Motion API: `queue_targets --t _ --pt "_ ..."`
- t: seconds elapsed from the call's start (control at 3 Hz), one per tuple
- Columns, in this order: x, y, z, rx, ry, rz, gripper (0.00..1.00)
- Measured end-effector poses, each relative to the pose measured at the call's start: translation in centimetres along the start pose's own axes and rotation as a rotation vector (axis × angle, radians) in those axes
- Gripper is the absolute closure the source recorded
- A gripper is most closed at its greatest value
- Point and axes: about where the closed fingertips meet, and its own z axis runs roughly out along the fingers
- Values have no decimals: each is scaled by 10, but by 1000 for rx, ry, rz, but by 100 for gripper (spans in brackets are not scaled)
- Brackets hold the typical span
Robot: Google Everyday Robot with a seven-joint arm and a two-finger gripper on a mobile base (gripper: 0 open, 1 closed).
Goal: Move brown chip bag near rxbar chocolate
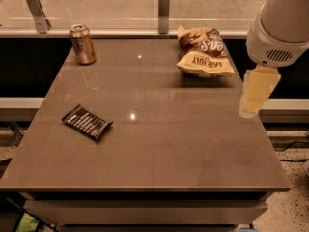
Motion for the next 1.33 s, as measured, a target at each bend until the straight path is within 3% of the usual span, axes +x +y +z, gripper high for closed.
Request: queue_targets --t 0.67,1.33 --pt "-12 -40 36 89 -69 16 0" --pt "-37 -78 77 95 -147 10 0"
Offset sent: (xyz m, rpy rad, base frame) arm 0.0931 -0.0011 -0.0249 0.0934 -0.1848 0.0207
